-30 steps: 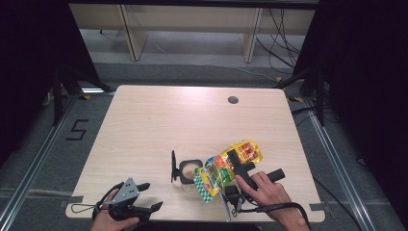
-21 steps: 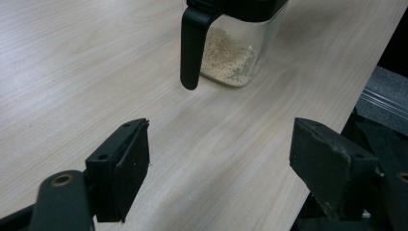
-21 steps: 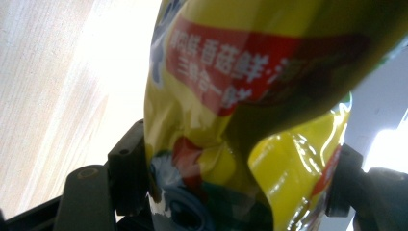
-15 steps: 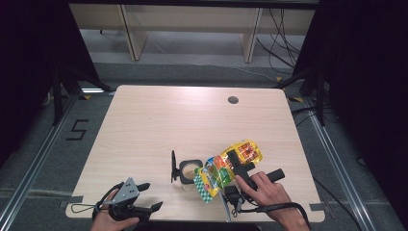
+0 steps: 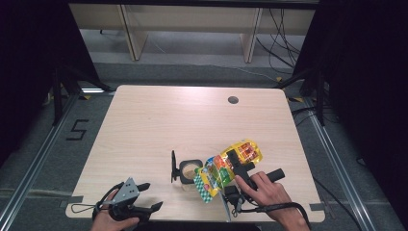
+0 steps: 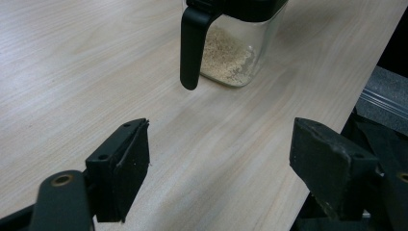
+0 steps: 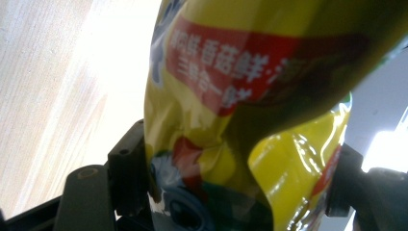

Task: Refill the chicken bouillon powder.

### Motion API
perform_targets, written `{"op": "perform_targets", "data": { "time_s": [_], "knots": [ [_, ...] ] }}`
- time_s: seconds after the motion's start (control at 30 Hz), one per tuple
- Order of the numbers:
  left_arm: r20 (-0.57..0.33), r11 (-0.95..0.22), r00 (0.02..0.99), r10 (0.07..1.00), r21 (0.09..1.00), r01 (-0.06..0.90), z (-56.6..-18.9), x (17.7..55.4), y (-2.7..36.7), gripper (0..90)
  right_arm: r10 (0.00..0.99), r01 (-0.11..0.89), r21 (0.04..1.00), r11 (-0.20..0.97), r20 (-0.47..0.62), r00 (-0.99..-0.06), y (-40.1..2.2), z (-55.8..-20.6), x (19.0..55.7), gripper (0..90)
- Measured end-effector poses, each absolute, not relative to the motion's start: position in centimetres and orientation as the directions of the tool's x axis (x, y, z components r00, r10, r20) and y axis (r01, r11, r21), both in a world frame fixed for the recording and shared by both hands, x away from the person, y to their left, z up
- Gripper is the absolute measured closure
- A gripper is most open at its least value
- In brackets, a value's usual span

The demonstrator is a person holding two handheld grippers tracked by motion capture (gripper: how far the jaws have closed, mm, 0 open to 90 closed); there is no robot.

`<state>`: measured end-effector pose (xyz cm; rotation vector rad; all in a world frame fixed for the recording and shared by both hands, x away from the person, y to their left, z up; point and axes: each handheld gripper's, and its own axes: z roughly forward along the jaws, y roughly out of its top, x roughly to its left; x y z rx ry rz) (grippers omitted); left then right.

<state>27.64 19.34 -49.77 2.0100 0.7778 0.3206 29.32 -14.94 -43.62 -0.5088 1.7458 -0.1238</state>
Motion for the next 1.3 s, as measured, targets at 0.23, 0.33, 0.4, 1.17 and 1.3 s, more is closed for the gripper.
{"op": "perform_targets", "data": {
  "time_s": [0.23, 0.33, 0.4, 1.17, 1.3],
  "knots": [
    [-0.079, -0.371, 0.766, 0.638, 0.84, 0.396, -49.76, 27.64, 19.34, 21.6, -0.41, -0.272, -0.362, 0.892, -0.9, -0.145, -14.9, -43.54, 29.34, 30.5],
    [-0.072, -0.382, 0.767, 0.638, 0.835, 0.396, -49.7, 27.64, 19.4, 21.6, -0.389, -0.262, -0.342, 0.902, -0.908, -0.154, -14.99, -43.69, 29.28, 30.5],
    [-0.071, -0.382, 0.767, 0.637, 0.835, 0.395, -49.7, 27.64, 19.4, 21.6, -0.389, -0.262, -0.342, 0.902, -0.908, -0.155, -14.99, -43.68, 29.28, 30.5],
    [-0.072, -0.38, 0.767, 0.638, 0.836, 0.395, -49.76, 27.67, 19.37, 21.6, -0.429, -0.281, -0.379, 0.882, -0.892, -0.143, -14.88, -43.41, 29.43, 31.4],
    [-0.074, -0.385, 0.768, 0.636, 0.832, 0.399, -49.74, 27.68, 19.41, 21.6, -0.429, -0.28, -0.379, 0.882, -0.892, -0.144, -14.89, -43.42, 29.45, 31.8]
  ]
}}
